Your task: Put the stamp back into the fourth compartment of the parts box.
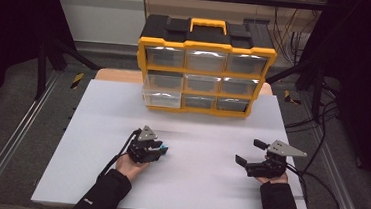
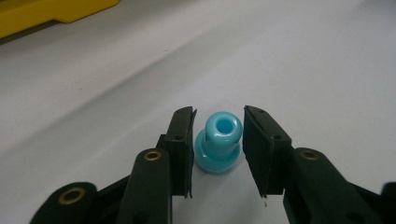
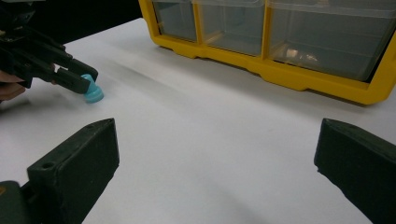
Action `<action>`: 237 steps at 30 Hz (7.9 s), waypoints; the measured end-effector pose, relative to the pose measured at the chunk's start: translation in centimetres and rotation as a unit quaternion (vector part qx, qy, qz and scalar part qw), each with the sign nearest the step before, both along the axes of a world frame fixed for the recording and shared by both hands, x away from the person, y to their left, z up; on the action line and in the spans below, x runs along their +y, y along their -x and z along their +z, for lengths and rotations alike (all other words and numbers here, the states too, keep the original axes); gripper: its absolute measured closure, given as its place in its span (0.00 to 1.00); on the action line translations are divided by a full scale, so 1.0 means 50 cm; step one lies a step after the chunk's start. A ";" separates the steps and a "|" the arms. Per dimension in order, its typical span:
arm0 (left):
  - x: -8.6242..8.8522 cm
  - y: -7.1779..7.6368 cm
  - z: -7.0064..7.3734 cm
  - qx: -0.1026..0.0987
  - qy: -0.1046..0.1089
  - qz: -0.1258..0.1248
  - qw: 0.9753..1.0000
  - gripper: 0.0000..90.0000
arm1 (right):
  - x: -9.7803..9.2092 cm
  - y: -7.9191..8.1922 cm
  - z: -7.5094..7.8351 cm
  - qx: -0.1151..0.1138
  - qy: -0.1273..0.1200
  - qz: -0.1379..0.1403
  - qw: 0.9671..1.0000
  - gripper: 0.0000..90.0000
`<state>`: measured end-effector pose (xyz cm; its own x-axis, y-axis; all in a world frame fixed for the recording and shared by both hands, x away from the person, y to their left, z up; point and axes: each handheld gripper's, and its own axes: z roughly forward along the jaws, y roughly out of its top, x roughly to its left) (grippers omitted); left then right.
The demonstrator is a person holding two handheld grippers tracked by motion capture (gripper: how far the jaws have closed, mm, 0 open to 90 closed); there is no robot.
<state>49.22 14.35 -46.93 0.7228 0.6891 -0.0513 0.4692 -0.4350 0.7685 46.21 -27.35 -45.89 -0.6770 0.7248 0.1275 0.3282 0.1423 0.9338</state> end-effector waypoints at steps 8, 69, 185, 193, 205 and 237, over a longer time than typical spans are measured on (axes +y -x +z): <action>0.000 0.001 0.000 -0.001 0.002 0.003 1.000 0.79 | 0.000 0.000 0.001 -0.001 -0.001 0.000 1.000 0.01; 0.037 0.006 0.047 -0.008 0.028 0.006 1.000 0.79 | -0.001 0.000 0.000 0.001 -0.006 0.000 1.000 0.01; 0.132 0.014 0.272 -0.068 0.075 0.024 0.995 0.80 | 0.000 -0.002 -0.002 0.006 -0.004 -0.001 1.000 0.01; 0.130 0.011 0.289 -0.073 0.078 0.022 0.994 0.80 | 0.000 -0.002 -0.002 0.007 -0.003 -0.001 1.000 0.01; 0.117 0.006 0.321 -0.085 0.083 0.015 0.993 0.80 | -0.001 -0.002 -0.001 0.006 -0.004 -0.001 1.000 0.01; 0.090 -0.012 0.387 -0.107 0.070 0.010 0.992 0.80 | -0.001 -0.001 0.000 0.003 -0.004 -0.002 1.000 0.01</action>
